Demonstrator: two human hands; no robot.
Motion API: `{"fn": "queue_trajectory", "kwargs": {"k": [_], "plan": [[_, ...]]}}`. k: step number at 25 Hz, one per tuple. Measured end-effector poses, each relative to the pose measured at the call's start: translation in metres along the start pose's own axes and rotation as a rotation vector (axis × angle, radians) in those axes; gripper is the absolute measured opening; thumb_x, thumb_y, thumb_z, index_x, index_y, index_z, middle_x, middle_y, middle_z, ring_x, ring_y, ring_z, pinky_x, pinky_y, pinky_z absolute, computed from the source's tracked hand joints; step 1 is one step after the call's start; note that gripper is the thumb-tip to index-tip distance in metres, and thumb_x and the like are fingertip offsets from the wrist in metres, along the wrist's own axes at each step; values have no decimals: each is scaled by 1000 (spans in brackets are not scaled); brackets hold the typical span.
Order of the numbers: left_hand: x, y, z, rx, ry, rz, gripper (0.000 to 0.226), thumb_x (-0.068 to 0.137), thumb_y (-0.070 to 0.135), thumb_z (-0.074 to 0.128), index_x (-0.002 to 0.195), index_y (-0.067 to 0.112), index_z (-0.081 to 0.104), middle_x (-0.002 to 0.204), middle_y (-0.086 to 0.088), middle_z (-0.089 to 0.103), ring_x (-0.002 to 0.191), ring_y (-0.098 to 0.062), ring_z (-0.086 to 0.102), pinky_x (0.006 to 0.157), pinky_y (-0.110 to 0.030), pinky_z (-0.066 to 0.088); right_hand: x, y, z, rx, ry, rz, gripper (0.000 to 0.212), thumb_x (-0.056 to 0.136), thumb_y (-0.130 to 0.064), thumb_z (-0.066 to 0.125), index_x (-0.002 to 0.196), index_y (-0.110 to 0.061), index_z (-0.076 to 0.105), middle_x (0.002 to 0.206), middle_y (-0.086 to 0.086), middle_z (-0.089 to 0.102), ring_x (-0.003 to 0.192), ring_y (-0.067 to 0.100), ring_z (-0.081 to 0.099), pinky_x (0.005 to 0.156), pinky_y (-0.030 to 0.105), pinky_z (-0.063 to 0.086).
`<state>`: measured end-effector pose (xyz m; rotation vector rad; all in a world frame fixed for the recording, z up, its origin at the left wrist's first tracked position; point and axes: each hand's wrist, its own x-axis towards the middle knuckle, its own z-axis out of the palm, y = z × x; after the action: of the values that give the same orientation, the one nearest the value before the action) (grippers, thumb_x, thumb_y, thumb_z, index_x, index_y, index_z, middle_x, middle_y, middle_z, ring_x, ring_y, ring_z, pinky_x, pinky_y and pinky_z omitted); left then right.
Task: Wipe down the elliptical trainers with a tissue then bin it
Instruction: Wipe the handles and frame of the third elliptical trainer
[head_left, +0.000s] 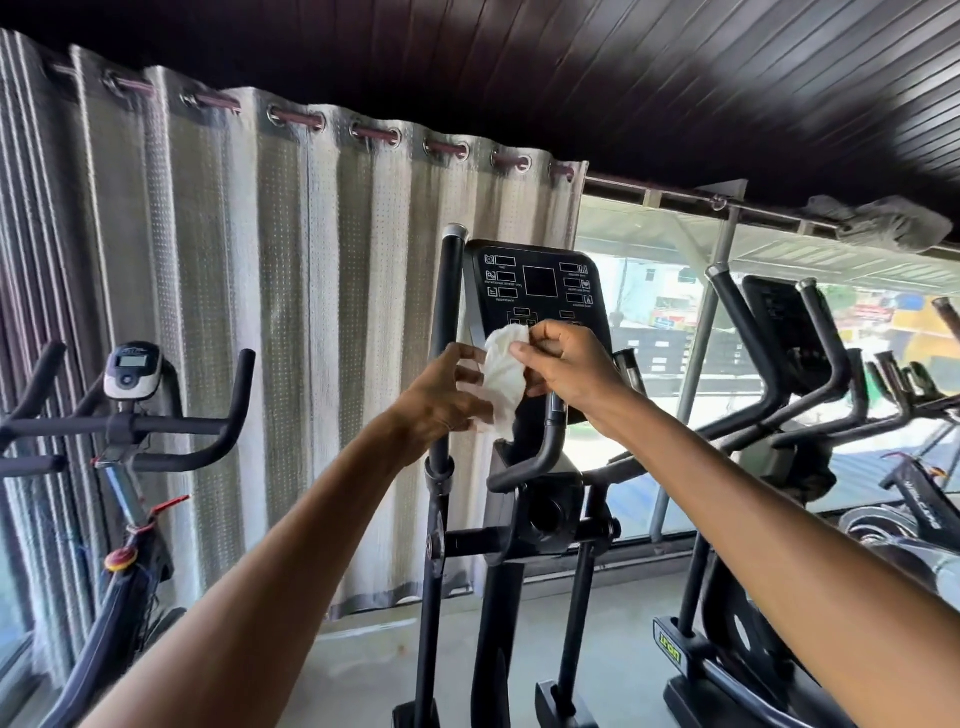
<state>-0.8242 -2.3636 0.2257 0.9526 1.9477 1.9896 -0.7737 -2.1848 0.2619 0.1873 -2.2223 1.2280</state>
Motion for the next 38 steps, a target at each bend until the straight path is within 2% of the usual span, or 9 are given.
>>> {"fn": "queue_trajectory", "kwargs": {"k": [6, 12, 17, 20, 24, 26, 29, 33, 38], "plan": [[-12, 5, 6, -81, -122, -101, 54, 86, 29, 82, 130, 4, 63, 123, -15, 72, 108, -30, 69, 101, -48, 53, -10, 1, -4, -13, -19, -71, 11, 94, -17, 71, 101, -8, 67, 90, 4, 76, 82, 11, 72, 78, 31, 57], [-15, 4, 17, -51, 163, -7, 23, 89, 10, 76, 103, -7, 67, 94, -10, 79, 90, -26, 75, 75, -33, 63, -20, -1, -5, 383, -147, 119, 52, 83, -8, 80, 123, -16, 47, 90, 12, 71, 78, 13, 71, 61, 34, 60], [-24, 7, 16, -165, 105, 189, 55, 87, -8, 72, 129, 13, 44, 93, -14, 65, 80, -21, 72, 66, -30, 60, -16, 0, -5, 482, -76, 165, 29, 85, 0, 76, 97, -15, 55, 79, 2, 73, 78, 19, 72, 74, 41, 58], [-18, 6, 10, -23, 101, 300, 39, 89, -11, 69, 119, 12, 57, 100, -18, 65, 88, -26, 69, 74, -38, 60, -15, 1, -4, 502, -149, 114, 16, 86, 3, 73, 98, -6, 67, 89, 6, 74, 83, 16, 72, 70, 29, 59], [-10, 5, -2, -15, 190, 290, 35, 86, -11, 72, 116, 8, 72, 110, -16, 76, 98, -26, 74, 82, -33, 61, -9, -1, -3, 323, -247, 29, 45, 78, 7, 79, 121, -5, 70, 112, 9, 74, 103, 17, 71, 93, 29, 58], [-6, 4, -10, 96, 238, 281, 42, 84, -12, 75, 122, 6, 70, 110, -15, 76, 102, -28, 73, 85, -31, 61, 1, 1, 3, 119, -167, -54, 34, 79, 2, 81, 110, -11, 74, 102, 2, 74, 92, 10, 69, 91, 28, 57], [9, 0, -28, 299, 355, 300, 21, 84, 2, 81, 104, 10, 78, 99, -11, 78, 92, -26, 73, 86, -38, 60, 20, 10, 15, -50, -71, -105, 18, 82, -15, 83, 94, -28, 77, 99, -1, 73, 90, 14, 69, 91, 40, 58], [21, 0, -42, 9, 310, 202, 10, 92, 4, 74, 87, 5, 66, 91, -17, 69, 86, -29, 68, 85, -45, 57, 38, 9, 36, 128, -28, -5, 20, 90, -9, 74, 111, -9, 72, 95, 5, 76, 88, 17, 72, 90, 51, 59], [48, 1, -54, -163, 400, 174, 16, 91, 1, 73, 84, 8, 61, 82, -10, 71, 74, -22, 71, 65, -31, 62, 60, 7, 60, 111, 59, -86, 40, 81, -14, 84, 107, -27, 56, 99, 6, 74, 95, 27, 70, 83, 48, 60]]}}
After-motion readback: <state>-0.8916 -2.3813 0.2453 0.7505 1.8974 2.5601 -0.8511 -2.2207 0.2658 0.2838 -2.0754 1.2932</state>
